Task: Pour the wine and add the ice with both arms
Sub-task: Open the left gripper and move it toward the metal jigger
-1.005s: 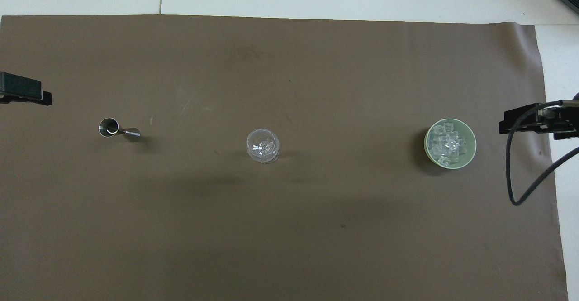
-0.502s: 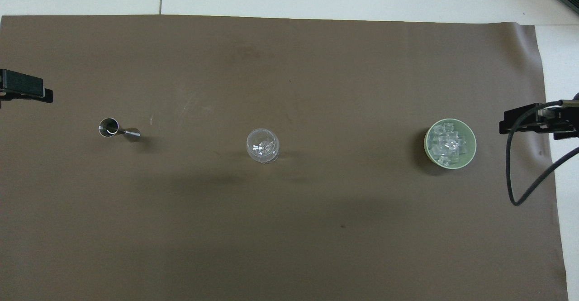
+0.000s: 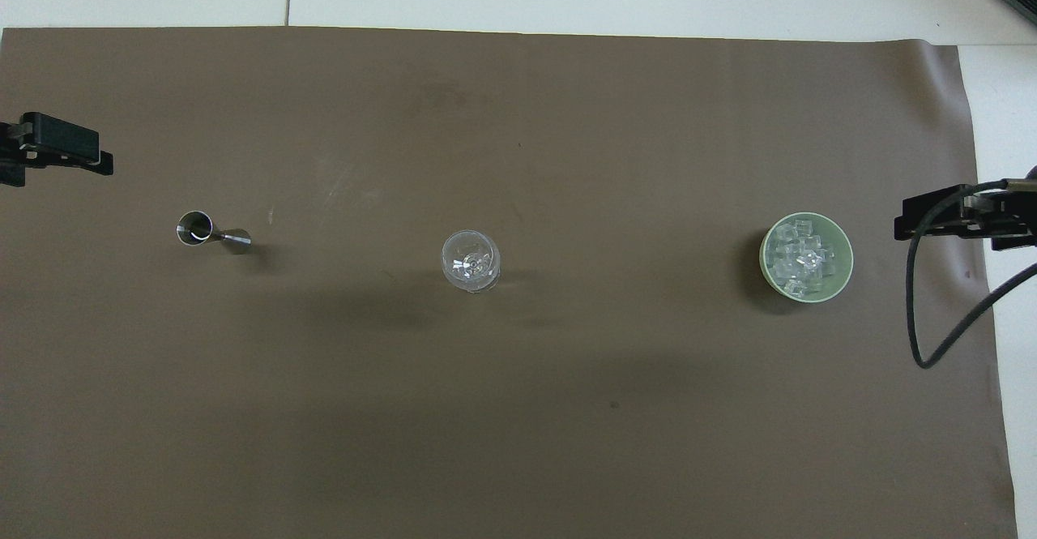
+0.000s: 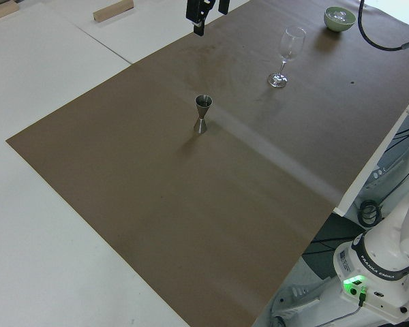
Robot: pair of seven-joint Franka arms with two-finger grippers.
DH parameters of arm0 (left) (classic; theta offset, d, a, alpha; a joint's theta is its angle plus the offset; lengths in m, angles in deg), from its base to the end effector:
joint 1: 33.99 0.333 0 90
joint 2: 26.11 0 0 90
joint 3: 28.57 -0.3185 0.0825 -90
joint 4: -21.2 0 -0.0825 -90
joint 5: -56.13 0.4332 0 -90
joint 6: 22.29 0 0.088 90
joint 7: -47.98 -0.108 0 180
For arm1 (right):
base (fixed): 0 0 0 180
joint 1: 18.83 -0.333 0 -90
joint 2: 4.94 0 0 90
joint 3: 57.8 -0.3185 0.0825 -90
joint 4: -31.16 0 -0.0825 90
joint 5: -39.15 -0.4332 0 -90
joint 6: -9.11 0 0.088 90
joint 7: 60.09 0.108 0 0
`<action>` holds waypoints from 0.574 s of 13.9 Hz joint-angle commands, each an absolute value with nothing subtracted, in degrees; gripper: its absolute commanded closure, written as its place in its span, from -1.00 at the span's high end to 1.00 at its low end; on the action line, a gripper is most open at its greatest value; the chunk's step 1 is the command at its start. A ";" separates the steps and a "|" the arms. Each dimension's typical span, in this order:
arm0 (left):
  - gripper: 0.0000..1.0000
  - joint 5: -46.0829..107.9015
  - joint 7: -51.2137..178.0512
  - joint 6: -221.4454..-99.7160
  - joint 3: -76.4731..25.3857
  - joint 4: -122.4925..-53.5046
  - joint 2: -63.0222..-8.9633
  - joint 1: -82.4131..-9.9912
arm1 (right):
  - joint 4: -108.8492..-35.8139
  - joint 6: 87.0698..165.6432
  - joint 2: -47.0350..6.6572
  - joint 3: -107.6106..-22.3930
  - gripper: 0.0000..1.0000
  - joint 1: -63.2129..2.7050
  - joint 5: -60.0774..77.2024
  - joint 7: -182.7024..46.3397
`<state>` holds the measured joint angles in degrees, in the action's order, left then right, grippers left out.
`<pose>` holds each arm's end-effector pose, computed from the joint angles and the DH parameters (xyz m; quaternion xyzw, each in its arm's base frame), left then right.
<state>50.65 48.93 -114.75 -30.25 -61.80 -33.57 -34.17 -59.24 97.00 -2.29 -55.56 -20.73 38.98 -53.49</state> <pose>0.6488 0.0058 0.6127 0.9985 0.0224 0.0177 0.0458 0.5856 -0.0037 0.6466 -0.9982 0.0604 -0.0011 0.0024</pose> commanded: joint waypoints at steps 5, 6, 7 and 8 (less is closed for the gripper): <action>1.00 54.46 48.68 -113.42 -31.03 -53.33 -41.83 -32.84 | -59.63 96.30 -1.51 -55.78 1.00 -20.59 39.33 -54.73; 1.00 54.46 48.59 -113.78 -31.12 -53.24 -42.54 -32.49 | -59.63 96.30 -1.51 -55.78 1.00 -20.59 39.33 -54.73; 1.00 54.38 48.59 -114.13 -31.03 -53.24 -43.15 -32.14 | -59.63 96.30 -1.51 -55.78 1.00 -20.59 39.33 -54.65; 1.00 54.29 48.59 -115.00 -31.03 -53.24 -43.94 -32.05 | -59.55 96.30 -1.51 -55.78 1.00 -20.59 39.33 -54.73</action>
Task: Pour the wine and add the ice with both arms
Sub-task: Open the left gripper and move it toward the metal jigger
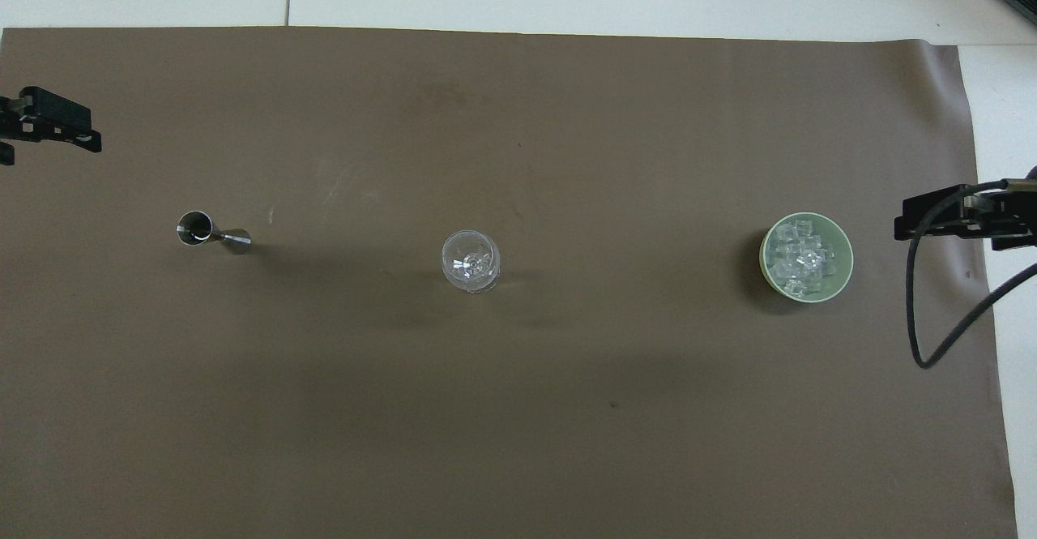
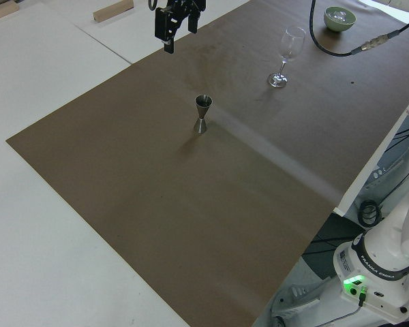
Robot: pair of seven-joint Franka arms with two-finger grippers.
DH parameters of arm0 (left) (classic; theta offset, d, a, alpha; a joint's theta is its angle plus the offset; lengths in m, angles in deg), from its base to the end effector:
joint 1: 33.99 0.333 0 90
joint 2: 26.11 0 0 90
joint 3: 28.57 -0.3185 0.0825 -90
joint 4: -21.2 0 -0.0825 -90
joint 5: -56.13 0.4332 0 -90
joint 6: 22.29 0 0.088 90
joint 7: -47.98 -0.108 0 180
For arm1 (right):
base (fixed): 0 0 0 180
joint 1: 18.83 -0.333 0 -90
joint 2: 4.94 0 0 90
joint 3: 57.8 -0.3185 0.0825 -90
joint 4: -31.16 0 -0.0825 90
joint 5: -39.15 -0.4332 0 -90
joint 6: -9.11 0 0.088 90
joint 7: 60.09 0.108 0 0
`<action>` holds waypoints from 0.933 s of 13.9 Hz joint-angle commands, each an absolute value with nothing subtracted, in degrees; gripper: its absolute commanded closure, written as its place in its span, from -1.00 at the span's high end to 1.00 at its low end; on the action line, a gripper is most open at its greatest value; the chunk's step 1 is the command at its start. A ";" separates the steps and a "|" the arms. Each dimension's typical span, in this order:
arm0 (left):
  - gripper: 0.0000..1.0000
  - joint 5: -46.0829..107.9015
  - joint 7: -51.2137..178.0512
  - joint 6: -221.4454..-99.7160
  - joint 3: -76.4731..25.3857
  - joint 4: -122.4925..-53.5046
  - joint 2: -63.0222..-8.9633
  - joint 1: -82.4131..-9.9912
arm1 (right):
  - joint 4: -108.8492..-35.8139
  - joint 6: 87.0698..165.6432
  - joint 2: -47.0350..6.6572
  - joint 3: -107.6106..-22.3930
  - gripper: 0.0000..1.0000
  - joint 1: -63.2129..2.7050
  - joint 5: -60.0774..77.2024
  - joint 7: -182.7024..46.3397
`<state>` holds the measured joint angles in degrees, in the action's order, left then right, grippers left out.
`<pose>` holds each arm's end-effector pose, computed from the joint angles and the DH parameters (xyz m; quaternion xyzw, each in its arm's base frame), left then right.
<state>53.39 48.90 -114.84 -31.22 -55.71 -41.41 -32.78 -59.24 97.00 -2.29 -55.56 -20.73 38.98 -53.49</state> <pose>0.6873 0.0373 0.5769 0.9990 0.0418 0.0035 0.0177 0.5856 -0.0037 0.6466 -0.9982 0.0604 -0.0011 0.0024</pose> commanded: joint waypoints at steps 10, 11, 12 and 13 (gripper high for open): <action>1.00 49.82 48.77 -117.64 -31.47 -52.36 -48.08 -30.30 | -59.63 96.30 -1.51 -55.78 1.00 -20.59 39.33 -54.65; 1.00 49.37 48.77 -117.65 -31.56 -52.45 -48.43 -30.12 | -59.63 96.30 -1.51 -55.78 1.00 -20.59 39.33 -54.73; 1.00 49.37 48.77 -117.65 -31.56 -52.54 -48.69 -29.42 | -59.63 96.30 -1.51 -55.78 1.00 -20.59 39.33 -54.73; 1.00 49.37 48.85 -117.73 -31.65 -52.63 -48.96 -29.07 | -59.63 96.30 -1.51 -55.78 1.00 -20.59 39.33 -54.73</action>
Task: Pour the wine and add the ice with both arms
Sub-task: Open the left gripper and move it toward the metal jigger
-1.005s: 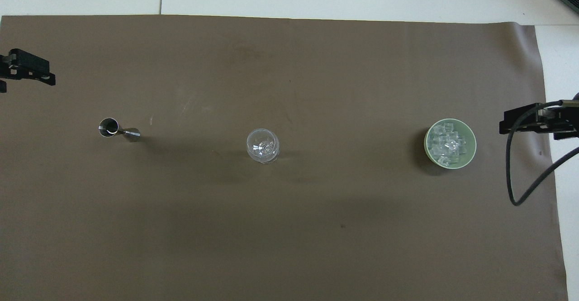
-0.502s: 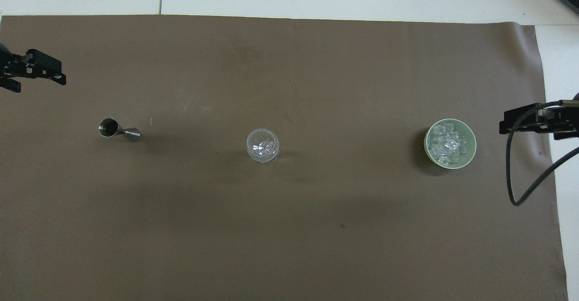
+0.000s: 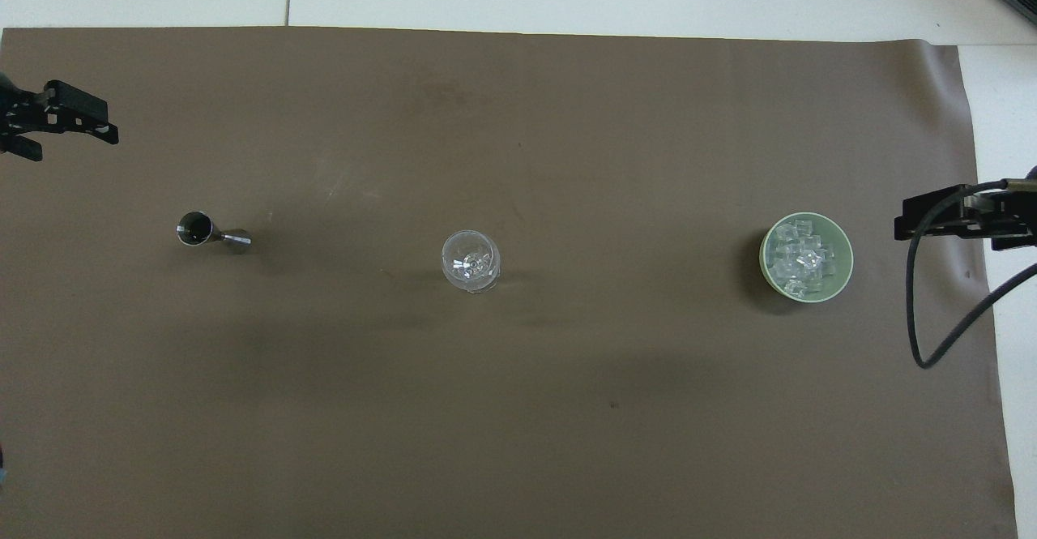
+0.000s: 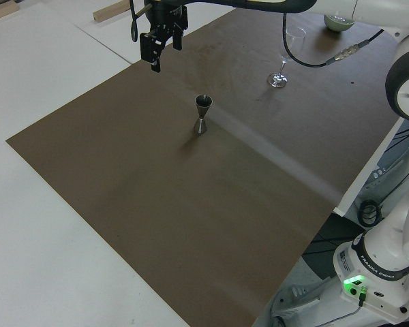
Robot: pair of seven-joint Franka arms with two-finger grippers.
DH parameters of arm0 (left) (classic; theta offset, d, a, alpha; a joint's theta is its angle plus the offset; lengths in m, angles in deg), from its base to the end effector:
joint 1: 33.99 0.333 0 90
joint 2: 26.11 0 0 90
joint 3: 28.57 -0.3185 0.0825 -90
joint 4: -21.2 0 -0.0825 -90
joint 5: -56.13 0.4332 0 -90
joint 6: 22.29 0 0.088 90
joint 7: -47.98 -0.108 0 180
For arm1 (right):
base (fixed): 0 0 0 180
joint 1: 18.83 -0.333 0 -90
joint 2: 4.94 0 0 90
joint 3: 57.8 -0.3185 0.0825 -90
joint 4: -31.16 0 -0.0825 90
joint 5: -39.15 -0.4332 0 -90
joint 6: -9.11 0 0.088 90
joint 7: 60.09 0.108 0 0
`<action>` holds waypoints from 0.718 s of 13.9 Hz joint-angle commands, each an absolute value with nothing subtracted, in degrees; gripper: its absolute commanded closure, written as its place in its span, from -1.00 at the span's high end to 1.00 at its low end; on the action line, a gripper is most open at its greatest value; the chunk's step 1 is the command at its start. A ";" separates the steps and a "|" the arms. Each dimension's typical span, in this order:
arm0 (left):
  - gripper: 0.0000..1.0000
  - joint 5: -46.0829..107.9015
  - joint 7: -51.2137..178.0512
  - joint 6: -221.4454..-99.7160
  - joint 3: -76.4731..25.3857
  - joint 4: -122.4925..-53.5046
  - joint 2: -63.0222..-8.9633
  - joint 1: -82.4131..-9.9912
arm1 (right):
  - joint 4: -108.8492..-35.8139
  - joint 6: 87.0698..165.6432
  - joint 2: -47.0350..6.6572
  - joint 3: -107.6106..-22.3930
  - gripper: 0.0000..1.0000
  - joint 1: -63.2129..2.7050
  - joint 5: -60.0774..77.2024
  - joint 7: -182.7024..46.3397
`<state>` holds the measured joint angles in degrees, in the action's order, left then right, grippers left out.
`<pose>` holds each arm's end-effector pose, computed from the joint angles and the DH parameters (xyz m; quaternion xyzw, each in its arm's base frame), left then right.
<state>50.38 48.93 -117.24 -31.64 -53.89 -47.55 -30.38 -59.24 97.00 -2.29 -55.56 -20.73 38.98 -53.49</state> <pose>0.7149 0.0672 0.5222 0.9967 0.0698 -0.0115 0.0407 0.5856 -0.0037 0.6466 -0.9982 0.0604 -0.0011 0.0024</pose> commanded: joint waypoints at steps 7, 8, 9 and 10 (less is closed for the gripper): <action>1.00 44.99 52.36 -118.61 -31.82 -52.63 -52.56 -24.32 | -59.63 96.30 -1.51 -55.78 1.00 -20.59 39.33 -54.73; 1.00 43.32 53.76 -118.70 -31.82 -52.72 -53.00 -23.27 | -59.63 96.30 -1.51 -55.78 1.00 -20.59 39.33 -54.73; 1.00 41.74 54.65 -118.27 -31.82 -53.06 -53.09 -22.31 | -59.63 96.30 -1.51 -55.78 1.00 -20.59 39.33 -54.73; 1.00 41.28 55.61 -117.74 -31.82 -54.02 -52.92 -21.86 | -59.63 96.30 -1.51 -55.78 1.00 -20.59 39.33 -54.73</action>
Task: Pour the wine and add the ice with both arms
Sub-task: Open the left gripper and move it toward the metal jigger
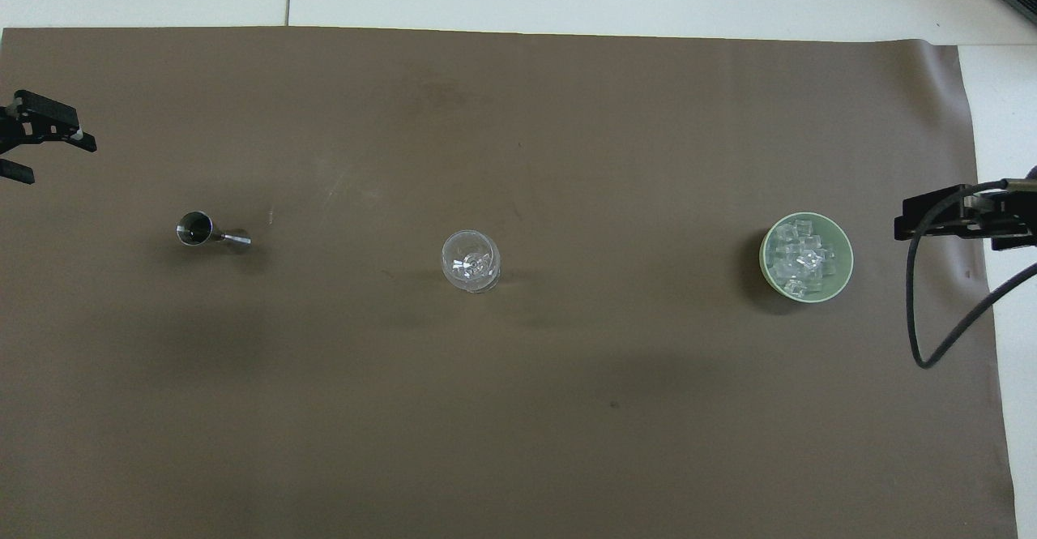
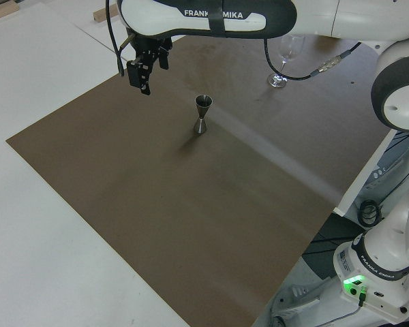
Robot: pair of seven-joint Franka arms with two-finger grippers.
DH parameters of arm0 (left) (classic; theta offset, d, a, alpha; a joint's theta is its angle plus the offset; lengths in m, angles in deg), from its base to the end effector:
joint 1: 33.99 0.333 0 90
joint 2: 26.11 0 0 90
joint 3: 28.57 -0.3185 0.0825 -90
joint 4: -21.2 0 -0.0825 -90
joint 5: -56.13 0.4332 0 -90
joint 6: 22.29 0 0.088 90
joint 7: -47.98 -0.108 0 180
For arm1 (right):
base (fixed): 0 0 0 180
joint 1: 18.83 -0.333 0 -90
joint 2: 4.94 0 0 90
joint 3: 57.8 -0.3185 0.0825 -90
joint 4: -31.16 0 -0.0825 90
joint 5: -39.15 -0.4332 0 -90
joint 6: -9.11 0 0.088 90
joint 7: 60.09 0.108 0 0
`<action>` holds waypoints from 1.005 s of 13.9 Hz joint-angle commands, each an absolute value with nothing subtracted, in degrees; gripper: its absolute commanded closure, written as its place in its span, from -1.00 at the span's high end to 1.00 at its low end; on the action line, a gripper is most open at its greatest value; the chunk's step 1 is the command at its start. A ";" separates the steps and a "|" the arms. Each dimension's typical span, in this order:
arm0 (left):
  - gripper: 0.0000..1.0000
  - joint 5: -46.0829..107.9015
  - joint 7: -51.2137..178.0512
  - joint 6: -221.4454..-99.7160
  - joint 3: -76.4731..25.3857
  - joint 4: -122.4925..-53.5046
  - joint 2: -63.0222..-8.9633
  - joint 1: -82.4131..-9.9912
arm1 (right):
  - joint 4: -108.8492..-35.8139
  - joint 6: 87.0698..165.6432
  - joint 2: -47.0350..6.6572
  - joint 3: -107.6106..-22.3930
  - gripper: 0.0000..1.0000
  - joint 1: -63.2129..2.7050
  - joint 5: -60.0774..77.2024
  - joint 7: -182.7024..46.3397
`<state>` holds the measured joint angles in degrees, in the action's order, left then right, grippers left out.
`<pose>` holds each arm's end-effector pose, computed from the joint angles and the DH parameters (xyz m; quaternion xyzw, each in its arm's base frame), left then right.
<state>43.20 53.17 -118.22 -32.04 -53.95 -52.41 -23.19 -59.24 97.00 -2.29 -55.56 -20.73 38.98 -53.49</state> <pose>0.7182 0.1516 0.4632 0.9772 0.1823 -0.0397 0.1013 0.5856 -0.0037 0.6466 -0.9982 0.0604 -0.0011 0.0024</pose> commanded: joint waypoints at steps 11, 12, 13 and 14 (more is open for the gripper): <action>1.00 27.48 73.37 -115.36 -31.82 -67.20 -46.68 -19.13 | -59.55 96.30 -1.51 -55.78 1.00 -20.59 39.33 -54.73; 1.00 26.79 73.81 -115.45 -31.82 -68.70 -46.07 -19.04 | -59.63 96.30 -1.51 -55.78 1.00 -20.59 39.33 -54.73; 1.00 25.21 73.99 -115.97 -31.82 -70.71 -45.19 -18.61 | -59.63 96.30 -1.51 -55.78 1.00 -20.59 39.33 -54.65; 1.00 23.80 73.99 -117.02 -31.82 -73.00 -44.14 -17.82 | -59.63 96.30 -1.51 -55.78 1.00 -20.59 39.33 -54.73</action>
